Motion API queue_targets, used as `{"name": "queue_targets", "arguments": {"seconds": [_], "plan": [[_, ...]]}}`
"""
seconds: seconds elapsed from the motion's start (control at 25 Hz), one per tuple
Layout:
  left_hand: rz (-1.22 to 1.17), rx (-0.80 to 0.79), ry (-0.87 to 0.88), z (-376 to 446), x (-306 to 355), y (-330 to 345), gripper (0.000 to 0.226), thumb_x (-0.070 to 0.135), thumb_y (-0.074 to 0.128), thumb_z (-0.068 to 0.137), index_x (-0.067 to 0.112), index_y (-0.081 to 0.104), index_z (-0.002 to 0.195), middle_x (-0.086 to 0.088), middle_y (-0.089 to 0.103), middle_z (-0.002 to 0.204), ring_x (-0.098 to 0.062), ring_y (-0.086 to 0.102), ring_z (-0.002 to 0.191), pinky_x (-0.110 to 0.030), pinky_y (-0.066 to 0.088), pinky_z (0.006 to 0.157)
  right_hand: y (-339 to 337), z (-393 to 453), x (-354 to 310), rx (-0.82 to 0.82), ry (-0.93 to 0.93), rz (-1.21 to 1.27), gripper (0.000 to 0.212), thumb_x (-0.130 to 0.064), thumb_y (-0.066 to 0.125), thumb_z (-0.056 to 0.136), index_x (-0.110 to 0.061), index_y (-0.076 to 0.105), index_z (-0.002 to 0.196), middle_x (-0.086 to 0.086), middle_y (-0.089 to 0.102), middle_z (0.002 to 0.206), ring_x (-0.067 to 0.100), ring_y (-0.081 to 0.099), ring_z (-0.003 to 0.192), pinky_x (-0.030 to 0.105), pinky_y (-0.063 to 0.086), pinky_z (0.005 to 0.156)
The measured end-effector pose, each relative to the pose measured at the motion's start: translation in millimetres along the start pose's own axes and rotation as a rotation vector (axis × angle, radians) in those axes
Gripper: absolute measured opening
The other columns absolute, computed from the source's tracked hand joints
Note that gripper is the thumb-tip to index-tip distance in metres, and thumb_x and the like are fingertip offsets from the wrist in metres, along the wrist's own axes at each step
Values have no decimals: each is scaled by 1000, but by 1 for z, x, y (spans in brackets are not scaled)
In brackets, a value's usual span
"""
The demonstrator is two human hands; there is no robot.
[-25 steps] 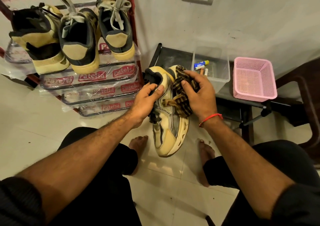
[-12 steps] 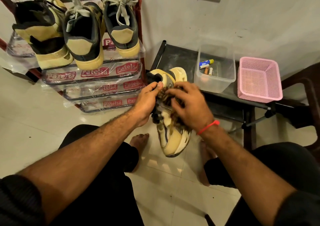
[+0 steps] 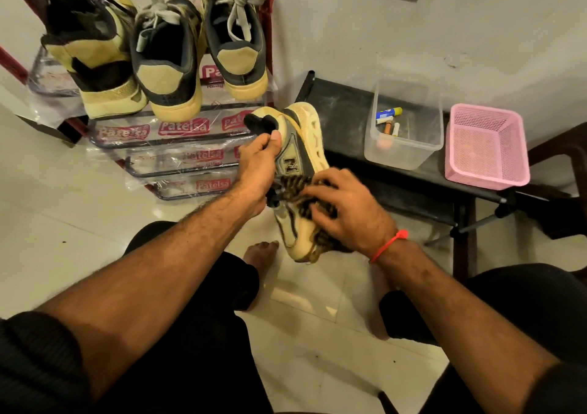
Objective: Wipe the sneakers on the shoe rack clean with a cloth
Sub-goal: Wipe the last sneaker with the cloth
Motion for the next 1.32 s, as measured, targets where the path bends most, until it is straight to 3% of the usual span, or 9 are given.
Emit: {"name": "queue_targets", "arguments": {"seconds": [0.16, 0.24, 0.36, 0.48, 0.72, 0.92, 1.08, 1.2, 1.32], "plan": [[-23, -241, -107, -42, 7, 39, 29, 39, 53, 104, 18, 70, 115, -14, 71, 123, -30, 67, 117, -47, 51, 106, -24, 19, 37, 162, 231, -73, 29, -13, 64, 91, -8, 68, 119, 13, 61, 119, 31, 54, 108, 27, 36, 97], [-75, -287, -149, -45, 2, 47, 28, 29, 50, 107, 11, 67, 120, -14, 74, 115, -29, 70, 111, -44, 53, 102, -29, 19, 43, 150, 263, -41, 29, -14, 63, 92, -9, 68, 120, 12, 61, 120, 29, 54, 110, 28, 37, 98], [-73, -184, -114, -31, 9, 35, 30, 37, 55, 102, 13, 71, 111, -16, 74, 112, -33, 70, 108, -50, 54, 101, -6, 6, 5, -37, 17, 21, 31, -24, 55, 88, -10, 71, 111, 10, 62, 114, 25, 54, 100, 35, 44, 91], [-8, -86, -95, -19, 1, 23, 46, 52, 62, 80, 21, 74, 112, -6, 76, 113, -29, 68, 114, -54, 51, 104, 24, -11, -22, -275, -143, 5, 37, -33, 48, 87, -12, 72, 106, 9, 60, 110, 27, 56, 94, 42, 50, 86], [-49, -133, -113, -30, -4, 40, 29, 42, 52, 103, 24, 74, 106, -7, 76, 113, -27, 69, 112, -54, 54, 100, -12, 16, 25, 46, 122, -100, 31, -16, 66, 89, -11, 67, 120, 11, 59, 120, 30, 53, 103, 42, 49, 90], [-103, -154, -182, -35, -10, 42, 30, 37, 49, 106, 18, 72, 114, -11, 75, 115, -28, 70, 111, -46, 58, 95, -10, 15, 31, 82, 187, -88, 34, -15, 65, 90, -11, 65, 123, 11, 59, 121, 32, 53, 102, 48, 49, 88], [-193, -139, -213, -35, -5, 39, 33, 29, 46, 108, 9, 65, 125, -12, 74, 114, -24, 72, 98, -35, 61, 76, 1, 15, 11, -161, 105, -40, 32, -26, 57, 89, -15, 70, 117, 7, 59, 115, 27, 55, 99, 47, 49, 89], [-164, -89, -193, -28, -2, 28, 28, 32, 49, 107, 14, 69, 116, -9, 76, 114, -26, 72, 108, -44, 58, 93, 12, -2, 2, -414, 93, -26, 31, -33, 60, 90, -19, 72, 115, 3, 57, 114, 22, 56, 106, 42, 52, 93], [-94, -155, -223, -34, -8, 39, 25, 32, 50, 107, 16, 69, 110, -9, 75, 114, -26, 71, 108, -43, 58, 92, 8, 1, 7, -289, 82, -18, 30, -28, 61, 89, -16, 72, 115, 6, 57, 112, 25, 56, 102, 45, 52, 90]]}}
Point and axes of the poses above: each hand's wrist, its own z-axis towards the middle knuckle, its own y-axis out of the palm, x = y × z, the point moved 7 cm from there along z, towards the middle knuckle
